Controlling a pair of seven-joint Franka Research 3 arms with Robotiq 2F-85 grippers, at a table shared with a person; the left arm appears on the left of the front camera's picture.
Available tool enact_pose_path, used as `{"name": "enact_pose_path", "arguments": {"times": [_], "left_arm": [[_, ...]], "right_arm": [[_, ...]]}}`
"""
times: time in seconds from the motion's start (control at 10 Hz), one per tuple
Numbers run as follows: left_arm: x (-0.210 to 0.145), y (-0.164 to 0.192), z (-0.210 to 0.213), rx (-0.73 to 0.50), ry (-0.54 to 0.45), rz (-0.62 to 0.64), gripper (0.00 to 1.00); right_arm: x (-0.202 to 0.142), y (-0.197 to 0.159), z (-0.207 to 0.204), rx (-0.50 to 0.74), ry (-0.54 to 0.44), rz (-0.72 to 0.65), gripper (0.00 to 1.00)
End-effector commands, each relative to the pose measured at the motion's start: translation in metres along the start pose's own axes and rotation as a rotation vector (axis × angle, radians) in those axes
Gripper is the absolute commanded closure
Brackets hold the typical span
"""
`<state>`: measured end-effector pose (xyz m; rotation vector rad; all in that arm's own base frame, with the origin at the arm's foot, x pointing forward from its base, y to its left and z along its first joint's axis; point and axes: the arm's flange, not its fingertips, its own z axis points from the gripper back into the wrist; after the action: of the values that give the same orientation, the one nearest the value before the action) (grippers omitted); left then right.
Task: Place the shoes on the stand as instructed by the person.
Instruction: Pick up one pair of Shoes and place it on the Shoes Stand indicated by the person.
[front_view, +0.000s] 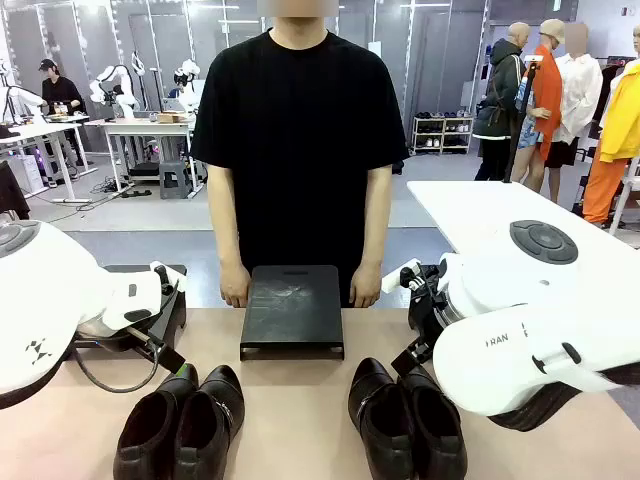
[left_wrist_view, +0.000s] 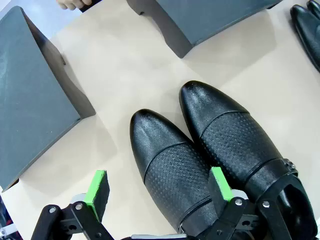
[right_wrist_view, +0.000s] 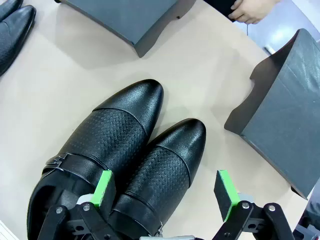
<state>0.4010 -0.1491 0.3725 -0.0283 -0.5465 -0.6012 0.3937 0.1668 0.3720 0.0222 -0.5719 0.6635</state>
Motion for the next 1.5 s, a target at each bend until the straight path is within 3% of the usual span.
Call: {"name": "enact_pose_path", "arguments": {"times": [0.0,1.4], "left_arm": [[0.0001,-0.0004,0.0000,0.000,0.000,-0.001,0.00],[0.0001,-0.0004,0.0000,0.000,0.000,-0.001,0.00]], "right_arm": [[0.0000,0.0000,0.0000,0.000,0.000,0.000,0.00],[0.0000,0.0000,0.0000,0.000,0.000,0.000,0.00]]}}
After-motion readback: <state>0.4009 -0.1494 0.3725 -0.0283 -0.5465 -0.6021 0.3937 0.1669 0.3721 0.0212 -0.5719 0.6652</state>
